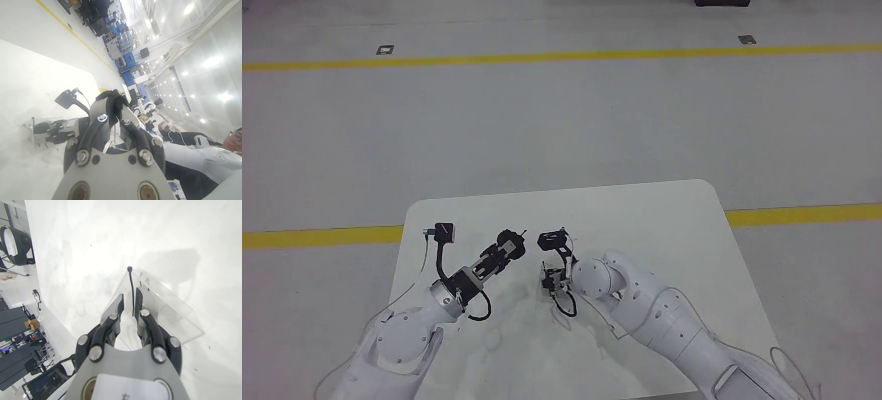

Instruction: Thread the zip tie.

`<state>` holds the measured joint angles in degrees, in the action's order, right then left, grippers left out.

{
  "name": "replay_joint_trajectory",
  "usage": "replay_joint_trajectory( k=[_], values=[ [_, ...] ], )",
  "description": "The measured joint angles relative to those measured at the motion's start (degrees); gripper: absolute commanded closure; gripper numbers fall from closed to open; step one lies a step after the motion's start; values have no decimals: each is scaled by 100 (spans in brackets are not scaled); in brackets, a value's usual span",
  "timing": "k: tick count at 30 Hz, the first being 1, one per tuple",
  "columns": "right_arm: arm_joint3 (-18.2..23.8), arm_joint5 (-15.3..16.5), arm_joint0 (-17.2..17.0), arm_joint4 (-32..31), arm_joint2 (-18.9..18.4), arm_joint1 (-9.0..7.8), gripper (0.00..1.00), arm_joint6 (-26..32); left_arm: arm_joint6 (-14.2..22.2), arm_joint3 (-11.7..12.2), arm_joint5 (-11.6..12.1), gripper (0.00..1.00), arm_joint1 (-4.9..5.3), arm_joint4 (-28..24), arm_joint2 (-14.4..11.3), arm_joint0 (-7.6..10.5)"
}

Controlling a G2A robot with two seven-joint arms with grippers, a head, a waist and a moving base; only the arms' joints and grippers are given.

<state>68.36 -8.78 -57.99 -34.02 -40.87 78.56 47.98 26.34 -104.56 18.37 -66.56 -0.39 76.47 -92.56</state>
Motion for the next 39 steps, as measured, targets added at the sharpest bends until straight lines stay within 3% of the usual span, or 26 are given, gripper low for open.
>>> replay_joint_trajectory(
  k=[6, 10, 22, 31, 39],
  values=[
    [-137, -41, 73, 20, 73, 69, 91, -10, 0, 0, 0, 100, 0, 0, 0, 0],
    [-195, -38, 98, 31, 87, 99, 100, -30, 0, 0, 0, 100, 0, 0, 0, 0],
    [-286, 59, 90, 78, 18, 135, 100, -76, 0, 0, 0, 100, 0, 0, 0, 0],
    [-13, 285, -176, 122, -399, -15, 100, -105, 0, 0, 0, 100, 0, 0, 0, 0],
    [369, 666, -577, 364, -964, -211, 100, -73, 0, 0, 0, 100, 0, 0, 0, 0]
  ],
)
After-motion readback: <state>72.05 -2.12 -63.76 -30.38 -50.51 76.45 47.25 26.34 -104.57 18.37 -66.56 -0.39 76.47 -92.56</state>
